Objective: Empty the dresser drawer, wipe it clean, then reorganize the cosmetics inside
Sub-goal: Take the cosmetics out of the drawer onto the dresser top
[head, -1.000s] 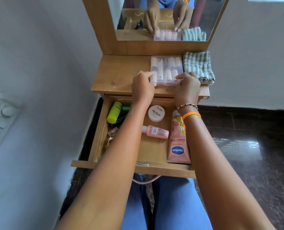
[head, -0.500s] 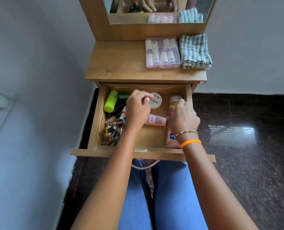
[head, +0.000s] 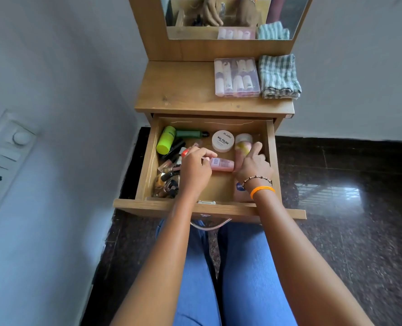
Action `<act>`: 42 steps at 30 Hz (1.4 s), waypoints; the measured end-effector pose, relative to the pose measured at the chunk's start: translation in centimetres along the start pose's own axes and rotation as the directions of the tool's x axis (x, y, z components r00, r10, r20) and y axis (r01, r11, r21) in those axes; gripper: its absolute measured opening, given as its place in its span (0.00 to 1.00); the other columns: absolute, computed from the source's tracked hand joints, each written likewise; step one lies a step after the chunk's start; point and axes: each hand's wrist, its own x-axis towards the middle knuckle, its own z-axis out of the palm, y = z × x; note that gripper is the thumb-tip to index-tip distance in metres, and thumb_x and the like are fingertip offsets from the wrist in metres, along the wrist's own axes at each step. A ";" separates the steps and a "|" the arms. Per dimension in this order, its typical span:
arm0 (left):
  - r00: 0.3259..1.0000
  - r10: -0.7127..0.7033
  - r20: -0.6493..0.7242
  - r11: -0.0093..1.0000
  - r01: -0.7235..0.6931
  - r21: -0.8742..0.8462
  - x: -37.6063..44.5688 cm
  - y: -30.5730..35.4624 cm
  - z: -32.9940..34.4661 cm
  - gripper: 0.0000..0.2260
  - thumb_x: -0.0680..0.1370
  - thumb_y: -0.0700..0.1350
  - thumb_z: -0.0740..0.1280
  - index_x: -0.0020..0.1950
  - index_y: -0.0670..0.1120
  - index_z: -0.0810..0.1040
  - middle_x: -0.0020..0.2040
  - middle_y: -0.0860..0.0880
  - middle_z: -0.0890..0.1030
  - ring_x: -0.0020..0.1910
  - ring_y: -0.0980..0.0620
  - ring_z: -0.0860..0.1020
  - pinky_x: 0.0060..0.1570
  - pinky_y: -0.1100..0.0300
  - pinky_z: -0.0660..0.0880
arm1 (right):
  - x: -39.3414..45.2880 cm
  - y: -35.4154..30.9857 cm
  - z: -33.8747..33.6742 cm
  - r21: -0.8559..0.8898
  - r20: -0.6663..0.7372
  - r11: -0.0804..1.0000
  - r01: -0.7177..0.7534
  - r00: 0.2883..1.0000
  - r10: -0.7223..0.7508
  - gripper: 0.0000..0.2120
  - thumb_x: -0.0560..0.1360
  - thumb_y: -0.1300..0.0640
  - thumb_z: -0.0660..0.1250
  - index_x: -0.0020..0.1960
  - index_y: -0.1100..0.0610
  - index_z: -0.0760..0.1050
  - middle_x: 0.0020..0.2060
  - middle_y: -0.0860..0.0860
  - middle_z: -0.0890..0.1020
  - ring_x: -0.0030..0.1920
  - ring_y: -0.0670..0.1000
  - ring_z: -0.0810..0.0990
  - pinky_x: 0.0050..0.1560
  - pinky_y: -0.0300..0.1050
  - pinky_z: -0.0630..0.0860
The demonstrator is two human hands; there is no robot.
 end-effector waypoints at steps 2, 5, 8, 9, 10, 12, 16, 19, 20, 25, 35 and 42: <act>1.000 -0.005 -0.004 1.000 0.005 -0.016 -0.2 0.2 -0.2 0.14 0.75 0.31 0.59 0.48 0.43 0.83 0.55 0.44 0.80 0.69 0.48 0.69 0.65 0.56 0.67 | -0.2 0.0 -0.5 0.062 0.034 0.998 -0.009 0.999 0.007 0.30 0.74 0.54 0.64 0.68 0.62 0.52 0.53 0.61 0.79 0.52 0.63 0.80 0.44 0.48 0.72; 1.000 -0.022 -0.007 0.999 0.021 -0.038 -0.4 0.3 -0.7 0.13 0.76 0.31 0.60 0.48 0.43 0.82 0.53 0.47 0.78 0.66 0.48 0.72 0.63 0.56 0.70 | -1.1 0.0 -2.7 0.139 0.101 0.989 0.039 0.993 -0.053 0.28 0.72 0.55 0.68 0.63 0.62 0.56 0.49 0.59 0.79 0.50 0.62 0.80 0.47 0.51 0.75; 1.000 -0.022 -0.022 0.999 0.021 -0.046 -0.4 0.4 -1.2 0.14 0.76 0.31 0.59 0.48 0.43 0.82 0.53 0.48 0.78 0.62 0.49 0.74 0.58 0.61 0.69 | -2.1 -0.1 -6.1 0.338 0.148 0.934 0.118 0.973 -0.177 0.25 0.70 0.55 0.71 0.58 0.61 0.61 0.39 0.49 0.71 0.43 0.54 0.77 0.48 0.52 0.77; 0.999 -0.022 -0.028 0.999 0.020 -0.047 -0.3 0.4 -1.3 0.14 0.76 0.30 0.59 0.48 0.42 0.82 0.54 0.47 0.79 0.63 0.50 0.74 0.57 0.63 0.68 | -2.4 -0.3 -7.3 0.427 0.174 0.898 0.107 0.965 -0.197 0.23 0.70 0.54 0.72 0.56 0.60 0.62 0.38 0.47 0.70 0.40 0.50 0.76 0.45 0.50 0.77; 0.999 -0.018 -0.034 0.999 0.017 -0.050 -0.3 0.5 -1.4 0.14 0.76 0.30 0.59 0.48 0.42 0.82 0.55 0.46 0.79 0.63 0.51 0.74 0.56 0.66 0.68 | -2.5 -0.6 -8.5 0.517 0.202 0.851 0.086 0.954 -0.220 0.21 0.71 0.54 0.71 0.55 0.58 0.64 0.39 0.47 0.72 0.39 0.48 0.76 0.42 0.47 0.77; 0.999 -0.010 -0.042 0.999 0.008 -0.046 -0.2 0.7 -1.5 0.14 0.76 0.30 0.58 0.48 0.43 0.82 0.55 0.46 0.79 0.61 0.53 0.74 0.49 0.75 0.66 | -2.2 -1.7 -10.2 0.696 0.217 0.716 0.050 0.936 -0.276 0.10 0.75 0.54 0.67 0.51 0.57 0.69 0.39 0.49 0.77 0.37 0.48 0.77 0.37 0.43 0.75; 1.000 0.015 -0.025 0.999 -0.016 -0.041 -0.1 1.2 -1.4 0.13 0.77 0.32 0.58 0.49 0.43 0.81 0.53 0.49 0.78 0.51 0.57 0.74 0.40 0.81 0.66 | 1.9 -5.5 -11.0 0.902 0.113 0.431 -0.038 0.982 -0.149 0.08 0.78 0.57 0.58 0.52 0.60 0.73 0.37 0.52 0.78 0.32 0.46 0.78 0.26 0.32 0.74; 1.000 0.009 -0.021 0.996 -0.011 -0.085 0.4 1.4 -1.3 0.14 0.77 0.32 0.58 0.48 0.45 0.81 0.53 0.50 0.78 0.50 0.58 0.75 0.43 0.79 0.67 | 6.1 -8.3 -10.2 0.951 0.146 0.278 -0.137 0.989 -0.011 0.19 0.77 0.58 0.60 0.64 0.65 0.64 0.42 0.55 0.75 0.25 0.43 0.75 0.17 0.30 0.65; 1.000 0.006 -0.023 0.996 -0.008 -0.090 0.6 1.4 -1.2 0.14 0.77 0.32 0.58 0.47 0.45 0.81 0.52 0.51 0.78 0.50 0.57 0.75 0.45 0.76 0.67 | 7.2 -9.0 -9.9 0.962 0.148 0.231 -0.147 0.989 0.014 0.21 0.76 0.58 0.63 0.64 0.64 0.61 0.45 0.56 0.74 0.25 0.44 0.75 0.17 0.30 0.65; 1.000 -0.005 -0.025 0.998 0.004 -0.063 1.5 1.0 -1.0 0.13 0.77 0.33 0.58 0.49 0.44 0.82 0.49 0.53 0.76 0.49 0.53 0.77 0.48 0.66 0.71 | 11.0 -11.0 -8.7 0.990 0.120 0.058 -0.126 0.987 0.104 0.24 0.71 0.67 0.68 0.55 0.57 0.54 0.60 0.60 0.70 0.53 0.57 0.79 0.27 0.40 0.77; 0.988 -0.090 -0.124 0.979 0.111 0.172 1.6 -1.2 -1.6 0.15 0.76 0.31 0.60 0.54 0.44 0.81 0.56 0.48 0.77 0.52 0.52 0.77 0.44 0.64 0.68 | 6.2 -8.5 -7.2 0.947 0.034 0.320 0.029 0.981 -0.192 0.12 0.75 0.73 0.56 0.44 0.61 0.74 0.37 0.54 0.78 0.31 0.44 0.81 0.34 0.34 0.78; 0.990 -0.114 -0.078 0.932 0.134 0.338 1.3 -3.0 -2.0 0.13 0.75 0.32 0.65 0.57 0.43 0.79 0.60 0.44 0.74 0.57 0.45 0.76 0.52 0.54 0.76 | 2.3 -4.1 -0.6 0.085 0.266 0.932 0.352 0.894 -0.361 0.13 0.72 0.62 0.62 0.53 0.54 0.80 0.53 0.57 0.81 0.54 0.59 0.79 0.54 0.46 0.75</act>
